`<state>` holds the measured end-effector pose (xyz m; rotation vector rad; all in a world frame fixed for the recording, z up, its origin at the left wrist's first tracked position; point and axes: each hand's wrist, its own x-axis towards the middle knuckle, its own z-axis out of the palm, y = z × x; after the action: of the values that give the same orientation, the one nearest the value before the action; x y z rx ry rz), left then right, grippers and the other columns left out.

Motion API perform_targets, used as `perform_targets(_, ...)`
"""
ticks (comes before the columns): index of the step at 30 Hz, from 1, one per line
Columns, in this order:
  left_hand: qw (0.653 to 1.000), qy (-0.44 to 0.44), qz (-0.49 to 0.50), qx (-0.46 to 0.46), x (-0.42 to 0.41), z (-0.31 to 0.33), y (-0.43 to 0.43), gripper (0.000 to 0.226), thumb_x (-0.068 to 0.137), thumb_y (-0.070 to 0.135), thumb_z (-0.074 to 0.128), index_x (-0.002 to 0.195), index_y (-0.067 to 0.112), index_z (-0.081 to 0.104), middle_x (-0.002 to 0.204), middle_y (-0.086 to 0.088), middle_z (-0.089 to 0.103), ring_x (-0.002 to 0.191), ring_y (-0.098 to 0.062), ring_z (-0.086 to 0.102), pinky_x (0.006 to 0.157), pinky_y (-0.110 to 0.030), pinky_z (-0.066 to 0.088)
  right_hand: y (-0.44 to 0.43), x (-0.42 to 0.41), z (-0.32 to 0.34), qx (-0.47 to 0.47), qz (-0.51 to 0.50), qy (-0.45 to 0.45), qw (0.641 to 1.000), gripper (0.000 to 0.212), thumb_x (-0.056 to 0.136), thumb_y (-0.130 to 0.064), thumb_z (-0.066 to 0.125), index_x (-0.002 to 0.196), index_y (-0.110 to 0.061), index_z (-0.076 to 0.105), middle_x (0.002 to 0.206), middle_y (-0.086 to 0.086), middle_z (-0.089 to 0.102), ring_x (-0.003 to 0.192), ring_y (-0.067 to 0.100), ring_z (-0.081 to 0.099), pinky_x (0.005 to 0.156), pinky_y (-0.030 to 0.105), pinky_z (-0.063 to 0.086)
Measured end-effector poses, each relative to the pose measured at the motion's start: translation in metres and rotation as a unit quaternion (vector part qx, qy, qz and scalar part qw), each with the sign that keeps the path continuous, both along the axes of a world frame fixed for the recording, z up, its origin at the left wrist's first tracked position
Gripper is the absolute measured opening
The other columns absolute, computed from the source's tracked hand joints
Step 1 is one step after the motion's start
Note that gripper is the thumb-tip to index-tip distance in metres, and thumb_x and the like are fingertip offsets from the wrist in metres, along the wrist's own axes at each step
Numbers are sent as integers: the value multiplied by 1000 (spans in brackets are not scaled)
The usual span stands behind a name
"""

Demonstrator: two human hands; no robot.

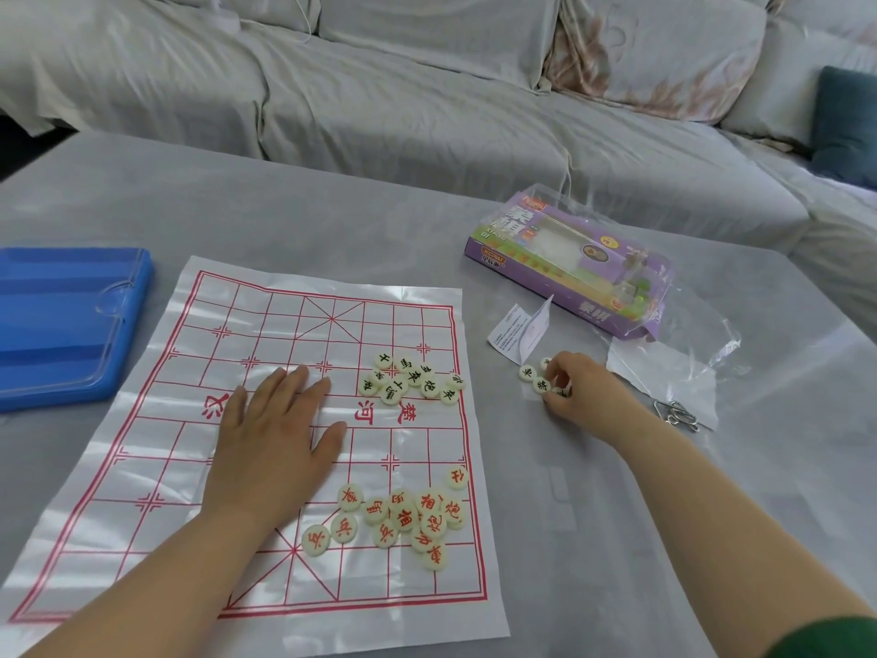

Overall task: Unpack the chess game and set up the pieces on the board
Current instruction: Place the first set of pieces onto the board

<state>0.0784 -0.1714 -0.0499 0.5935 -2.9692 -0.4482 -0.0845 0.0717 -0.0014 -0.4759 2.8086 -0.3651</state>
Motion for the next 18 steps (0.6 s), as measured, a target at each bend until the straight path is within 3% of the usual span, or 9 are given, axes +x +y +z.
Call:
perform_targets(4, 1000, -5, -5, -8, 0, 0, 0, 96, 59, 61, -9, 141, 28, 28, 152, 4, 18, 141, -15, 8, 113, -37, -2, -1, 0, 2, 9, 20, -14, 1000, 26, 88, -18, 55, 113, -12, 53, 97, 0, 45, 83, 14, 44, 75, 23, 36)
perform_targets(11, 1000, 2, -5, -4, 1, 0, 0, 89, 66, 61, -3, 140, 26, 30, 151, 3, 20, 141, -17, 10, 113, -38, -1, -8, 0, 10, 50, 46, -27, 997, 21, 91, -19, 50, 109, -9, 52, 96, 0, 46, 84, 16, 42, 71, 21, 30)
perform_targets(14, 1000, 14, -5, -3, 1, -4, -2, 90, 65, 60, -1, 137, 23, 39, 148, -1, 29, 140, -20, 18, 113, -41, 4, -20, 10, 14, 9, 61, -19, 998, 16, 92, -22, 50, 104, -13, 52, 95, -1, 46, 82, 14, 42, 72, 21, 31)
perform_targets(18, 1000, 24, -6, -10, -1, -5, -2, 85, 70, 58, 4, 132, 20, 47, 144, -4, 38, 136, -24, 27, 112, -44, 10, -60, 22, 19, -49, 114, 6, 992, 23, 92, -21, 50, 114, -14, 52, 96, -4, 45, 83, 11, 44, 74, 19, 34)
